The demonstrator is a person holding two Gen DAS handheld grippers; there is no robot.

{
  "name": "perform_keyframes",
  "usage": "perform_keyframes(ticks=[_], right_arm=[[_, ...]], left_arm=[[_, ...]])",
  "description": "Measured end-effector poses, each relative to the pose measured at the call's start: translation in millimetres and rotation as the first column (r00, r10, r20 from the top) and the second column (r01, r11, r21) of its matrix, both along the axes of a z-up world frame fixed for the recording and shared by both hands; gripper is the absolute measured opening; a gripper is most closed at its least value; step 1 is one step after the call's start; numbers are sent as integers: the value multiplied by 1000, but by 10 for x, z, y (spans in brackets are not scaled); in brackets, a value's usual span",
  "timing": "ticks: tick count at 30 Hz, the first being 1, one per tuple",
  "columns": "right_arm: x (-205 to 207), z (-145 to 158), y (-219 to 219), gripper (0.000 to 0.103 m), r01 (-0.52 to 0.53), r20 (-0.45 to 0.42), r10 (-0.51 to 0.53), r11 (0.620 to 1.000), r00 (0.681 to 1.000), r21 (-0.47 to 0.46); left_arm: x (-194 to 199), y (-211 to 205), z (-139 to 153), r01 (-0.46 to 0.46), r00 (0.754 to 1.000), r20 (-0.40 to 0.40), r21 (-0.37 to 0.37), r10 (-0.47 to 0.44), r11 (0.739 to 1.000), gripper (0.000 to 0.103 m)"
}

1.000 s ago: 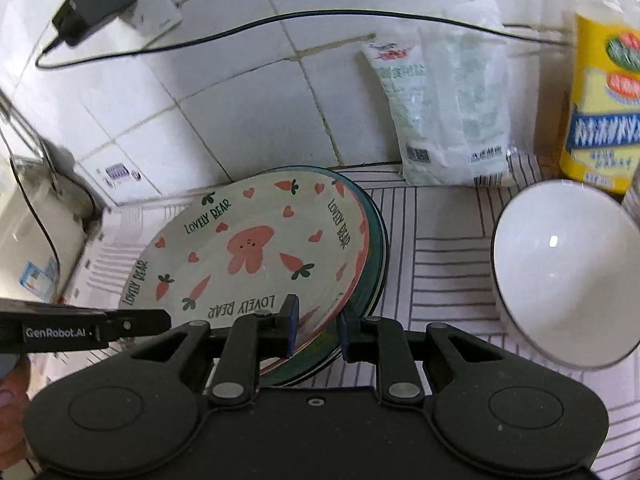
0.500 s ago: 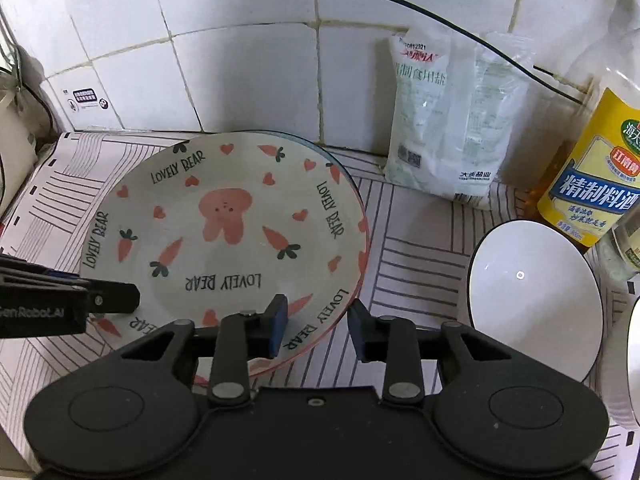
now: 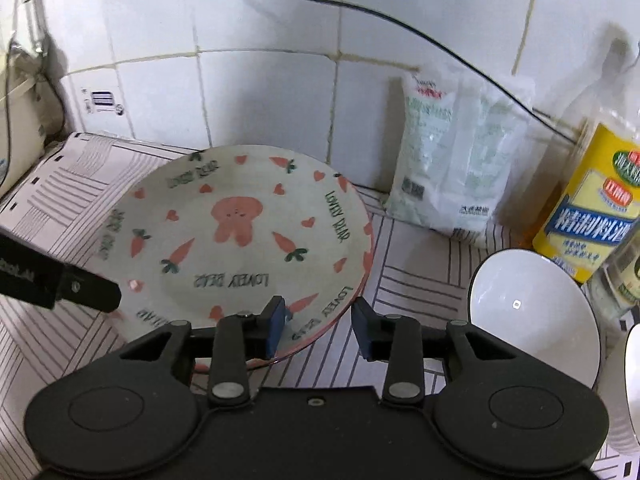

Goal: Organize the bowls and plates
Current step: 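Open the right gripper and withdraw it from the plate stack, then move the left gripper to the white bowl by the stove and close on its rim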

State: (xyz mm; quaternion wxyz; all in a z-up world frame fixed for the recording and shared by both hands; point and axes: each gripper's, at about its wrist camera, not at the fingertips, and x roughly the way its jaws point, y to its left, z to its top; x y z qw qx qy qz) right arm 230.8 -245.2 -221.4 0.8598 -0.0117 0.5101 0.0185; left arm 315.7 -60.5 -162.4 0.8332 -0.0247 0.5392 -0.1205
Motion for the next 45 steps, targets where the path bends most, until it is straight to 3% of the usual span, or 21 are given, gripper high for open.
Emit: perform_keyframes(ticks=[5,15,21,27,35,45], right_arm=[[-222,295,6,42,38,43,-38,999,998,-11],[-952,1033,-175,42,168,140,-178,982,974,81],[-1350,1328,-105,42,184,231,-175,983,957,-18],[-1755,1487,-185,44,249,242,-231,968,942,-43],[-2349,1720,-380,68,278,317,-266,961,910,7],[-2816,1677,-809,74,317,322,-315,947,893,49]], left_arm=[[-274,81,210,30,999,39,1,-30,1000,27],[-830,21,641,126,987,99,11,-126,992,27],[-1132,-133,808,197,973,109,50,-202,979,31],[-1428,-354,929,276,953,109,69,-283,959,41],[-1759,-725,1009,340,931,113,79,-347,937,54],[-1960,-1230,975,372,915,137,76,-379,925,72]])
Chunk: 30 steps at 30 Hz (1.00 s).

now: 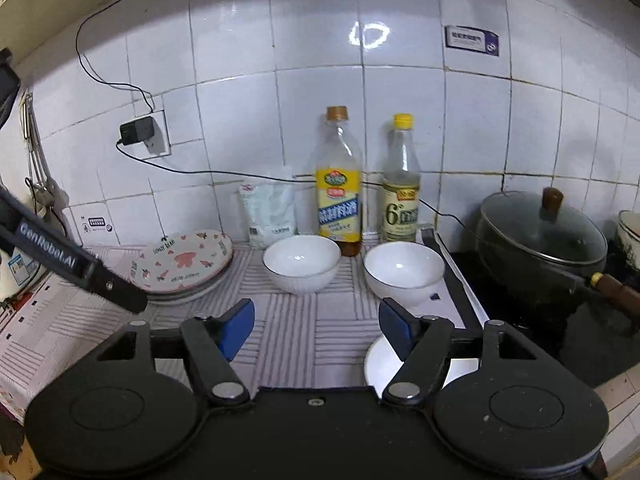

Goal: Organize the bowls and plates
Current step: 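Move the left gripper to the white bowl by the stove and close on its rim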

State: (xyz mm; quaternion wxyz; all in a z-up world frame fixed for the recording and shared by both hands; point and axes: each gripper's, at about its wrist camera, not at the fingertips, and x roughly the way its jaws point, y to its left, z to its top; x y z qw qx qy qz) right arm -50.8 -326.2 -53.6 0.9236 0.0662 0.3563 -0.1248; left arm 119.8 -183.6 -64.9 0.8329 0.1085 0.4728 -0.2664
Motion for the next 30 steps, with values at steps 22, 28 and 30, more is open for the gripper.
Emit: perform_keyframes(ticks=[22,28,30], right_arm=[[-305,-879,-712,96,-17,-170,15,1000,985,-8],[-361,-1100,-833,96,1,-211,5,1000,977,29],[-381,-1156,-883,96,7,-207,3,999,978,49]], left_arm=[[185,-1248,-646,4,998,-58,52,-1,999,93],[201,-1514,-926,29,994,-109,37,-24,999,93],[222,-1598,-1012,37,991,-132,36,-32,999,93]])
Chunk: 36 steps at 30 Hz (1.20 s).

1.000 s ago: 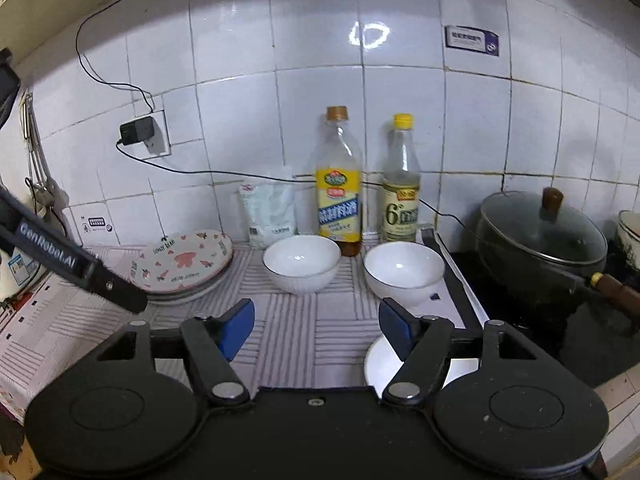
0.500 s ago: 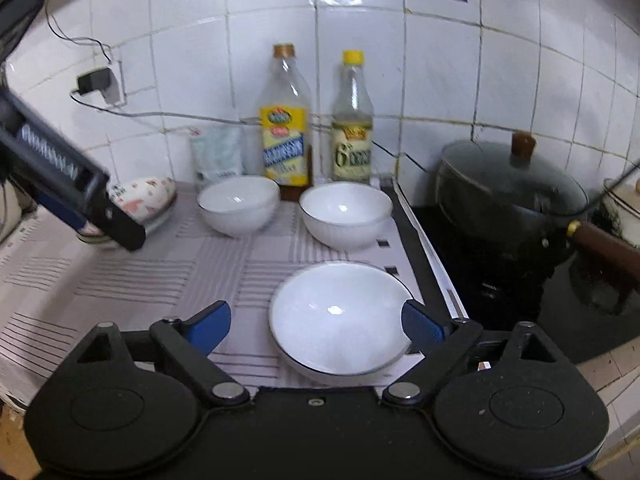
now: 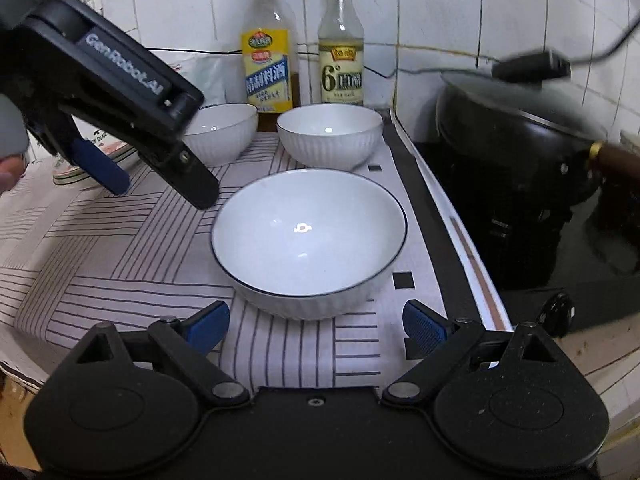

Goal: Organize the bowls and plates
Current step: 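Move the left gripper to the white bowl by the stove and close on its rim, then carry the white bowl with the left gripper toward the plate stack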

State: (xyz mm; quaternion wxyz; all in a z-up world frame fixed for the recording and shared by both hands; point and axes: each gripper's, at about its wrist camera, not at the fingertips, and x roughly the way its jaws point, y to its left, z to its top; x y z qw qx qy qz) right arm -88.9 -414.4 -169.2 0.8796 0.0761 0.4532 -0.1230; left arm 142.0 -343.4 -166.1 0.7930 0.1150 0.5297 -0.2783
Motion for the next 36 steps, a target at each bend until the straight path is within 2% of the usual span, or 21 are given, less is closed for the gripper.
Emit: perform_keyframes(ticks=[3,5,10,12,13,15,16,18,23,29,36], right_arm=[[33,-103,-45,96,-72,-12,73,997,997,19],[55,-156,-40,96,-126,-12,126,992,992,-10],[129,-259,-73,96,-139,15,139,990,990,-7],[141,-278,-75,96,-134,32,134,991,990,-8],[152,-283,-77,96,-131,39,131,991,991,-9],[189,-291,-93,96,-116,46,116,993,992,-5],[188,-293,-100,96,-108,53,107,994,993,1],[185,-294,-122,96,-94,67,93,995,993,15],[236,-289,-147,96,-98,59,97,995,994,21],[244,-252,-123,95,-119,57,118,993,991,14],[280,-154,-57,95,-139,68,136,990,988,36]], left_arm=[[30,-124,-107,23,1000,-20,10,-23,1000,93],[40,-194,-152,35,999,-18,17,-35,999,93],[66,-270,-221,40,999,-30,3,-40,999,90],[84,-278,-244,35,998,-43,-4,-35,999,85],[96,-282,-257,33,998,-47,-7,-33,999,81],[101,-301,-272,33,998,-48,6,-33,999,56],[102,-314,-280,36,998,-48,14,-36,999,51],[101,-316,-297,43,998,-51,14,-42,999,28],[136,-269,-372,1,995,-102,-24,-4,1000,12],[100,-237,-348,-5,997,-76,-17,4,1000,12],[85,-36,-189,-37,998,-59,-25,35,999,12]])
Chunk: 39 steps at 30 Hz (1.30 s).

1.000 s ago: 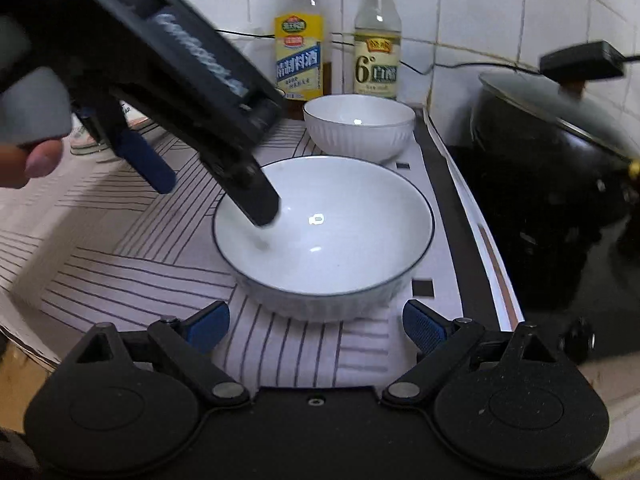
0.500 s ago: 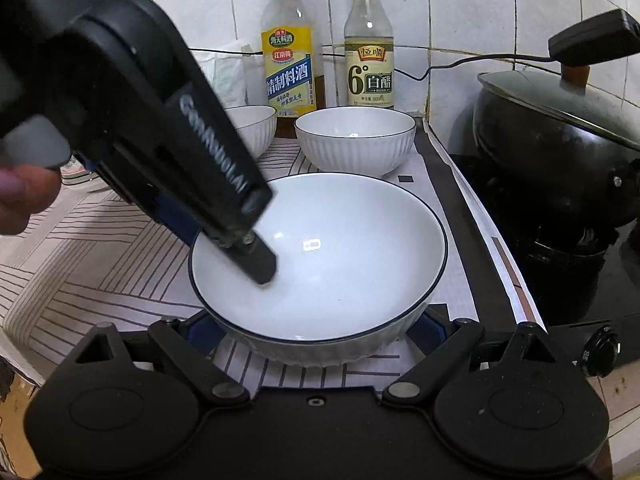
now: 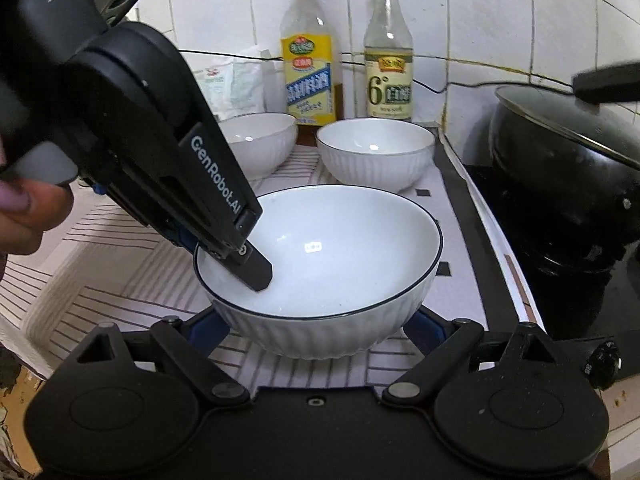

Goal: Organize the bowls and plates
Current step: 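Carry the white bowl with the left gripper toward the plate stack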

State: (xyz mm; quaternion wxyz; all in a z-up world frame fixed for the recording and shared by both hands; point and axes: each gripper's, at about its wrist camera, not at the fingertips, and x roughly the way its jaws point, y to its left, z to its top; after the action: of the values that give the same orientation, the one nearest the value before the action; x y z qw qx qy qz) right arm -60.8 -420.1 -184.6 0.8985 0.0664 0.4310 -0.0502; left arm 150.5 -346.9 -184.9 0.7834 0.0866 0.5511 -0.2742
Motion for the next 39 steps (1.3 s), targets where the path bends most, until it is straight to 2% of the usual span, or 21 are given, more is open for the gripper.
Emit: perform_keyframes(ticks=[7,13,21,24,29,34,39], right_arm=[[174,104,219,95,-99,24,98,995,995,10],[427,132,540,95,-208,50,206,978,977,27],[772,61,1042,95,-321,73,317,946,946,44],[929,12,1221,95,-348,80,343,935,936,63],[1147,-32,1566,95,-430,92,423,899,901,77],[1281,-94,1893,95,-495,95,488,866,868,78],[1402,-184,2070,95,-492,90,484,866,870,95]], left_arm=[[45,427,146,-110,994,27,-6,110,994,12],[129,955,211,-220,975,29,-14,221,975,12],[260,1538,196,-353,934,73,30,350,935,12],[312,1797,196,-400,914,80,31,397,916,12],[343,2224,171,-481,874,89,34,477,876,12],[425,2515,128,-525,849,92,41,520,850,12],[550,2608,25,-509,858,117,77,500,857,12]])
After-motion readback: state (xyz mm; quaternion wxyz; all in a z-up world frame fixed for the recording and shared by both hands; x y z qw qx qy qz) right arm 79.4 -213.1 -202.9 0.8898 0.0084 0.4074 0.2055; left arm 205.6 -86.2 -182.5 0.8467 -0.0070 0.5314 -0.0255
